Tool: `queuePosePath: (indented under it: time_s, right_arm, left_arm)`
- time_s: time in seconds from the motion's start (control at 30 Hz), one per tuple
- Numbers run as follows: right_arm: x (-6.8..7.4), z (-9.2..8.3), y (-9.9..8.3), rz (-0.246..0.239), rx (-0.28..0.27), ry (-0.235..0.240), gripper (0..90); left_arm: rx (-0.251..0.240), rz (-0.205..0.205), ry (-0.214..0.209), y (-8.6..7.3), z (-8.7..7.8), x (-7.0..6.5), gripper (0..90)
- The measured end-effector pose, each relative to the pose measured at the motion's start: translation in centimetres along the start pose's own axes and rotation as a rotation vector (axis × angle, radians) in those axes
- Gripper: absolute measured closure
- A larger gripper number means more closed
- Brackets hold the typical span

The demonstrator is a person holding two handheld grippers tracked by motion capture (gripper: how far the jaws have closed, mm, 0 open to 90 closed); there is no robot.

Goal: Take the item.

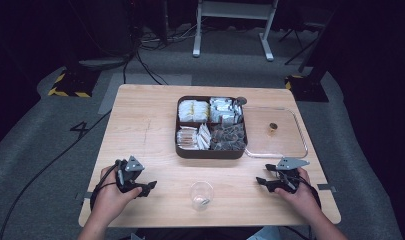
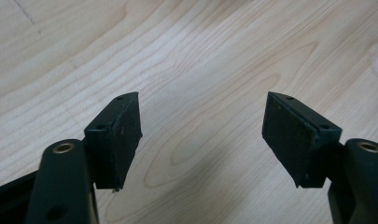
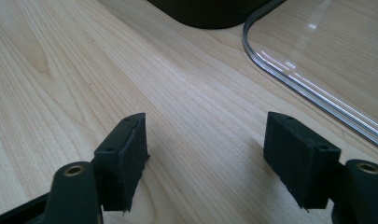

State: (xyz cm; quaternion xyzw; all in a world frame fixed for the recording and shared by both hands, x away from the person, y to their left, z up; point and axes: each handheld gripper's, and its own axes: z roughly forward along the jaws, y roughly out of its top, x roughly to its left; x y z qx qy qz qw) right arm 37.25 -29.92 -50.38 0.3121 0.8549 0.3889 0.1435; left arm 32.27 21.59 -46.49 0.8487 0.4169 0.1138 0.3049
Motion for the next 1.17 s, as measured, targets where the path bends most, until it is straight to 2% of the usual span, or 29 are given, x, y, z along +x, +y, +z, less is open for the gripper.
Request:
queuePosePath:
  time_s: [0.27, 0.37, 0.43, 0.47, 0.57, 0.63, 0.77, 0.97, 1.07, 1.17]
  right_arm:
    - [0.0, 0.0, 0.0, 0.000, 0.000, 0.000, 30.8]
    - [0.0, 0.0, 0.0, 0.000, 0.000, 0.000, 30.8]
    - [0.0, 0.0, 0.0, 0.001, 0.000, 0.000, 30.8]
    - [0.0, 0.0, 0.0, 0.001, 0.001, 0.001, 30.8]
    - [0.0, 0.0, 0.0, 0.002, 0.001, 0.001, 30.8]
    - [0.0, 0.0, 0.0, 0.002, 0.001, 0.001, 30.8]
    - [0.0, 0.0, 0.0, 0.001, 0.001, 0.000, 30.8]
    - [0.0, 0.0, 0.0, 0.002, 0.001, 0.001, 30.8]
    - [0.0, 0.0, 0.0, 0.000, 0.003, 0.002, 29.6]
    - [0.1, 0.0, 0.0, -0.006, 0.008, -0.001, 25.4]
  left_arm:
    - [0.006, -0.025, 0.040, -1.1, 1.0, 1.2, 26.2]
    - [-0.004, -0.017, 0.057, -1.5, 1.4, 1.6, 25.7]
    - [0.010, 0.008, 0.082, -1.7, 1.7, 1.7, 24.9]
    - [0.008, 0.009, 0.086, -1.7, 1.8, 1.8, 24.8]
    - [-0.025, -0.019, 0.071, -2.1, 2.2, 2.1, 20.2]
    - [-0.046, -0.006, 0.071, -2.3, 2.3, 2.4, 18.5]
    - [-0.102, -0.014, 0.065, -2.8, 2.7, 2.7, 14.0]
    - [-0.101, -0.020, 0.076, -2.8, 2.6, 2.7, 13.7]
    - [-0.103, -0.034, 0.084, -2.9, 2.6, 2.6, 13.6]
    - [-0.105, -0.062, 0.110, -3.0, 2.6, 2.3, 13.6]
